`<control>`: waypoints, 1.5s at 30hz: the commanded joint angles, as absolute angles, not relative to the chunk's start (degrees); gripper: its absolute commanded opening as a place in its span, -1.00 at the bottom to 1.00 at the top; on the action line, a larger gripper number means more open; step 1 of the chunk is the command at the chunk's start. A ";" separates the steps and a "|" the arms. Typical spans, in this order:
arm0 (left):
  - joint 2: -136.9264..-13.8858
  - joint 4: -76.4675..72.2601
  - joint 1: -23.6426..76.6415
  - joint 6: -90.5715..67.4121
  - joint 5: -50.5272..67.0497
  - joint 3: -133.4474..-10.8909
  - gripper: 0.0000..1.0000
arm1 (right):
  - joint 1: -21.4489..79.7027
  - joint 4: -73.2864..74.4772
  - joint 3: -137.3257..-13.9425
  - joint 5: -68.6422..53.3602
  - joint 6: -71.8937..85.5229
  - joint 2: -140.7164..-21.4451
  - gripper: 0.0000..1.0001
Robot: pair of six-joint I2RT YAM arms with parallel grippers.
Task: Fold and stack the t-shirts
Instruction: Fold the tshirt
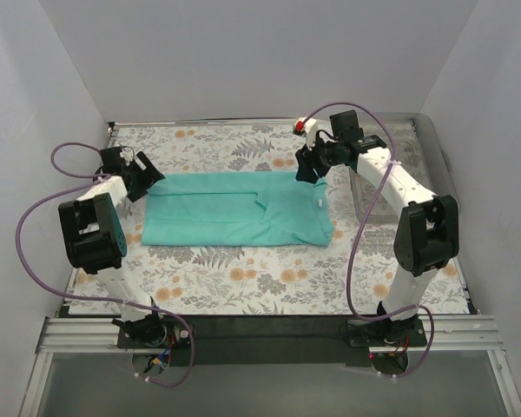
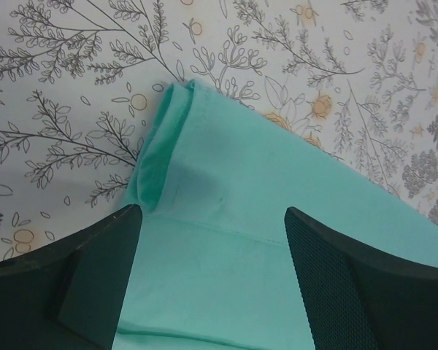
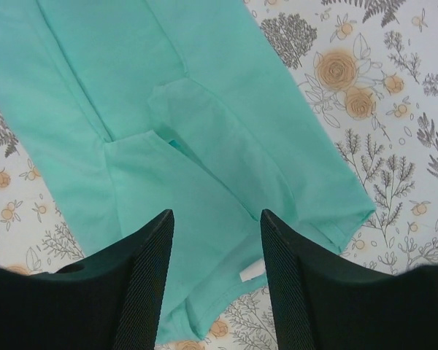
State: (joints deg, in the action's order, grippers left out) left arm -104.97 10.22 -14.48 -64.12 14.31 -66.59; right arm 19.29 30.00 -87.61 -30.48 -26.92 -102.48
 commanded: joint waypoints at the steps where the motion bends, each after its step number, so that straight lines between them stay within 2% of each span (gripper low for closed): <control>1: -106.61 10.02 -14.68 -61.44 11.43 -69.69 0.46 | 19.16 29.62 -89.55 -26.12 -24.09 -106.25 -0.02; 5: -108.98 10.37 -14.68 -59.59 10.90 -71.19 0.41 | 19.16 28.48 -96.14 -19.17 -16.01 -113.53 -0.11; 9: -110.56 11.51 -14.68 -58.28 9.84 -72.51 0.36 | 19.16 28.56 -100.89 -18.98 -13.45 -117.59 -0.12; 17: -112.32 14.15 -14.68 -55.55 7.21 -72.95 0.13 | 19.07 27.95 -100.46 -19.69 -12.83 -118.30 -0.13; 18: -112.59 14.32 -14.68 -55.63 7.12 -73.21 -0.02 | 19.16 27.86 -100.46 -19.69 -12.92 -118.13 -0.13; 20: -113.11 14.94 -14.68 -55.81 7.12 -73.74 -0.15 | 19.16 27.86 -100.55 -19.51 -12.92 -117.51 -0.14; 21: -113.46 15.29 -14.68 -55.98 7.21 -73.83 -0.31 | 19.16 27.86 -100.55 -19.51 -12.92 -117.34 -0.14; 28: -113.91 17.31 -14.68 -56.51 6.86 -73.74 -1.00 | 19.16 27.77 -98.79 -19.78 -13.09 -114.26 -0.14; 32: -111.45 18.72 -14.77 -57.65 4.05 -71.11 -1.00 | 19.07 27.69 -96.43 -19.86 -13.53 -112.68 -0.13; 40: -97.93 22.23 -15.03 -66.35 2.81 -55.31 -1.00 | 19.16 26.28 -88.16 -21.36 -14.32 -107.50 -0.12; 45: -92.12 24.26 -15.55 -69.08 0.71 -50.19 -1.00 | 19.16 25.66 -82.89 -22.58 -16.34 -103.81 -0.11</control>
